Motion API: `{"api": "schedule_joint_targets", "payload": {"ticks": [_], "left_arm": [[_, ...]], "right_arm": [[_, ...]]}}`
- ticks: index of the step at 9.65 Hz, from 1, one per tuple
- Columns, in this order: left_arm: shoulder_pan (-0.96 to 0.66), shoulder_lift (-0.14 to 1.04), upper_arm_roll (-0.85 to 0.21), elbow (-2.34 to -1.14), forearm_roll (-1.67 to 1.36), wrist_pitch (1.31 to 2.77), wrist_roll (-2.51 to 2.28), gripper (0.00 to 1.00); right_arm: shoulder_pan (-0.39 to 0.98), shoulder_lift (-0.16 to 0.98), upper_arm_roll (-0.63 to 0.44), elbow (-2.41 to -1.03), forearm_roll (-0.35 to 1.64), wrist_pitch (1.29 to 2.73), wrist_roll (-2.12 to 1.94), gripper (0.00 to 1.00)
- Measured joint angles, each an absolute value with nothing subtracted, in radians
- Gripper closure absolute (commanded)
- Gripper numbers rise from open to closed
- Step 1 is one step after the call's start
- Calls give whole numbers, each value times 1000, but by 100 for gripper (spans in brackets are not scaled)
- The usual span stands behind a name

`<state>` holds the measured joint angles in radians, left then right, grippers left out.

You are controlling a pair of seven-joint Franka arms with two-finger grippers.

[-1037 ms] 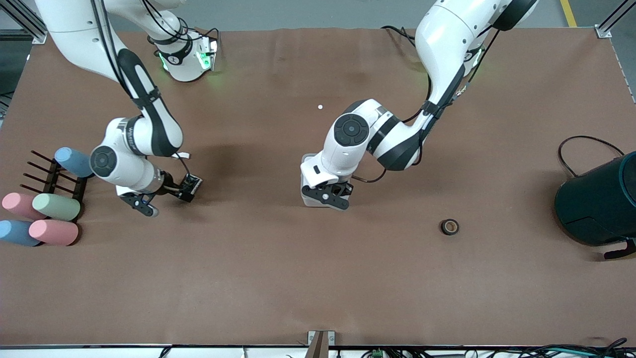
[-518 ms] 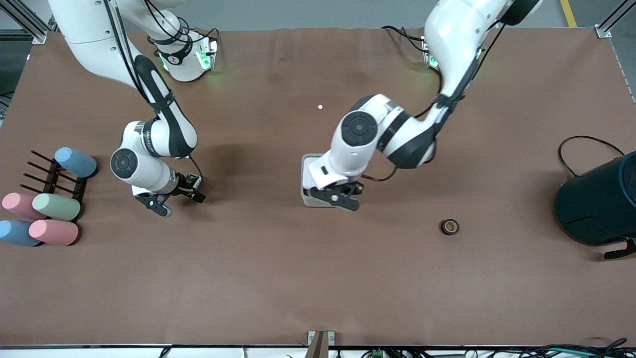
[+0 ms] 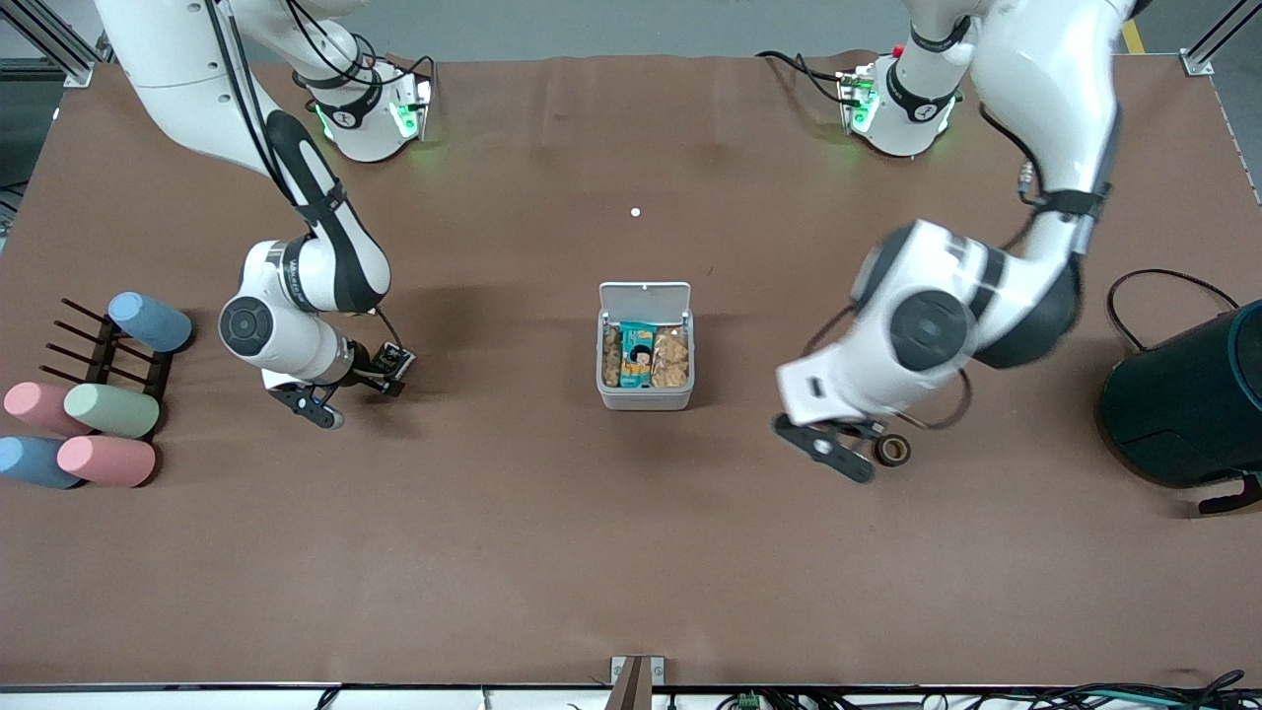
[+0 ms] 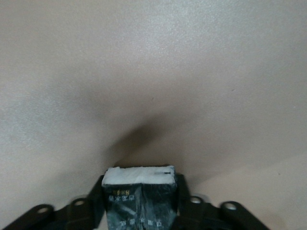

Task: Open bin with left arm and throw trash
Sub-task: 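Lift the packet with the right gripper while the left gripper reaches the tape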

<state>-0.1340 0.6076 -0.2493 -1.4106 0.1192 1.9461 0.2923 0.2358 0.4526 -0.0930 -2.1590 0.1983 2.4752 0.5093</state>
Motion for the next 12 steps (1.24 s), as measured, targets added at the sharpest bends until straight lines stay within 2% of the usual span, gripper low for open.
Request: {"api": "schedule_joint_targets", "payload": {"ticks": [1,2,3,5,6,8,10,12], "left_arm": [[-71,647,-250,-1423,119,1985,404,59],[-19,686,-251,-1441,119,2036,478,40],[11,712,-251,-1474,119,2089,514,1],[23,730,-252,-1568,119,2210,523,0],[23,730,-254,-1601,119,2246,523,0],[29,731,-253,-1624,119,2260,523,0],[58,731,-251,-1640,119,2284,523,0],[76,732,-251,-1682,119,2346,523,0]], "right_arm": [[236,449,-94,-2154,198,2461,508,85],[235,447,-95,-2148,198,2433,507,85],[234,447,-97,-2139,198,2402,506,85],[235,437,-97,-2070,200,2268,536,83],[239,415,-95,-1995,201,2150,606,81],[288,369,-86,-1788,227,1944,820,88],[413,371,-81,-1642,242,1911,1123,87],[509,446,-80,-1536,244,1930,1392,92]]}}
